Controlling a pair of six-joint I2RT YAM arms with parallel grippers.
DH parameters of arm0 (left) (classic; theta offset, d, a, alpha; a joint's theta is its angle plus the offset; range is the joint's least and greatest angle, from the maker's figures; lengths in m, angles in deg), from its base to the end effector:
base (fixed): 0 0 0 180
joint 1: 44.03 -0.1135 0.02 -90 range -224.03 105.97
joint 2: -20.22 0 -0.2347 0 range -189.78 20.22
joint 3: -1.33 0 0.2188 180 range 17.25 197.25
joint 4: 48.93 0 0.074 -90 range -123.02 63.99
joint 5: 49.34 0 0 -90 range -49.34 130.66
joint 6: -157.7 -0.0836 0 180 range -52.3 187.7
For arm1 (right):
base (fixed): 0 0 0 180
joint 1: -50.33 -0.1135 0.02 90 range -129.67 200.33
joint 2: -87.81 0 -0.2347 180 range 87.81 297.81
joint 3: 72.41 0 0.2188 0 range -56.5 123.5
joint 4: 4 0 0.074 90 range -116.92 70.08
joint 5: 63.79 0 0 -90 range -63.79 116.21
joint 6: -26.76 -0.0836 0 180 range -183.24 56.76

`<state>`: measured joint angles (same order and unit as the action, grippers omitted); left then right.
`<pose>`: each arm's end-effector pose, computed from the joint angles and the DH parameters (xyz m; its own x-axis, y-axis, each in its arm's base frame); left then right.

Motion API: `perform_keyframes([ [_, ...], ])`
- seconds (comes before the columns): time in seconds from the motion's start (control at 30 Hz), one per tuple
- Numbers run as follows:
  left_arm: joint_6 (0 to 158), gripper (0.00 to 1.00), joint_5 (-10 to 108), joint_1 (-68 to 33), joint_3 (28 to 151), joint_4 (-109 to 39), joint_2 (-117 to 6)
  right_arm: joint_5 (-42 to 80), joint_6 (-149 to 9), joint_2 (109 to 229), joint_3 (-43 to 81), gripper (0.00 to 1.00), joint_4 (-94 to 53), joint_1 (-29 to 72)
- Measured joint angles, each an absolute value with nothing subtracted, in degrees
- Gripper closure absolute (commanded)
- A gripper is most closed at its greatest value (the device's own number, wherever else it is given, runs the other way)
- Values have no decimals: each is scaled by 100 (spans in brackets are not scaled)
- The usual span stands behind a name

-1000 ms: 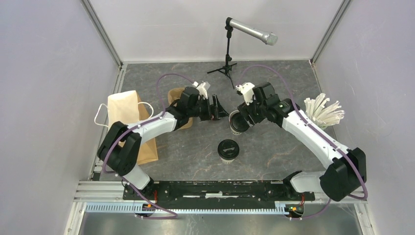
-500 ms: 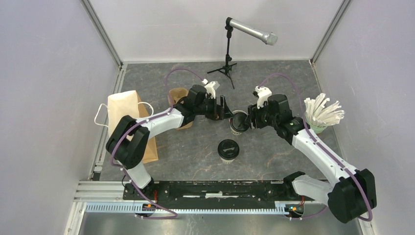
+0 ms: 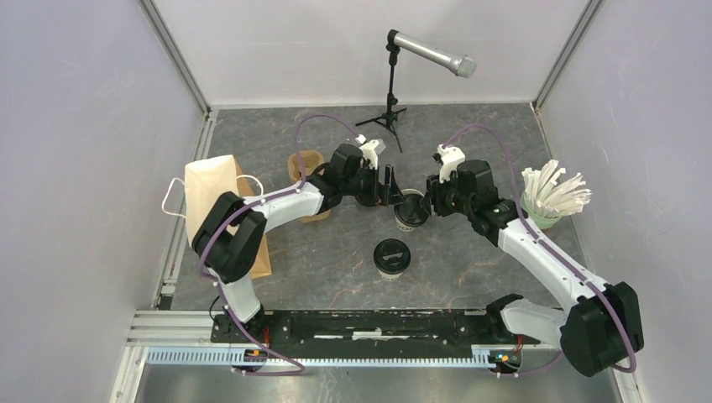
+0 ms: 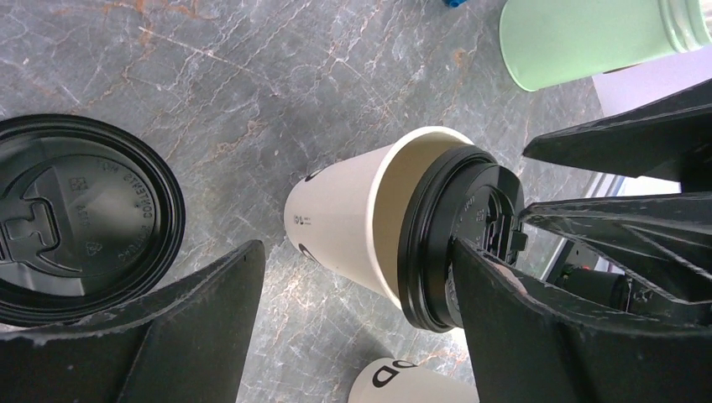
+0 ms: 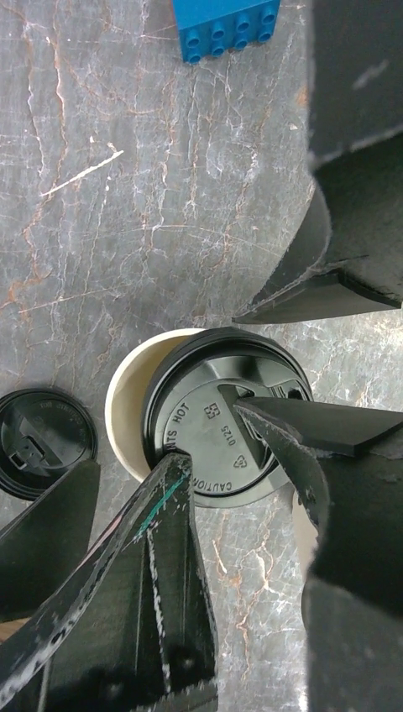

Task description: Pack the takeout coffee

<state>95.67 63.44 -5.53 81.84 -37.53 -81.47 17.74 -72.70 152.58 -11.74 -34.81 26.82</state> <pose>0.2920 -0.2736 0.1829 -0.7611 0.0529 -0.6464 0.5348 0.6151 -0.5793 0.2396 0.1177 0.2205 -0.6007 -0.0840 -0.7950 -0.4122 0.8846 0.2179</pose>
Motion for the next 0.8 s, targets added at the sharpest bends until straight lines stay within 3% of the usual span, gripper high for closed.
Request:
perform_keyframes([
  [0.53, 9521, 26, 6329, -524, 8340, -3663, -8224, 1833, -7064, 15534, -1174, 71, -3422, 2682],
  [0.8, 9521, 24, 6329, -500, 8390, -3657, -8228, 1840, -6979, 15623, -1155, 77, -3352, 2682],
])
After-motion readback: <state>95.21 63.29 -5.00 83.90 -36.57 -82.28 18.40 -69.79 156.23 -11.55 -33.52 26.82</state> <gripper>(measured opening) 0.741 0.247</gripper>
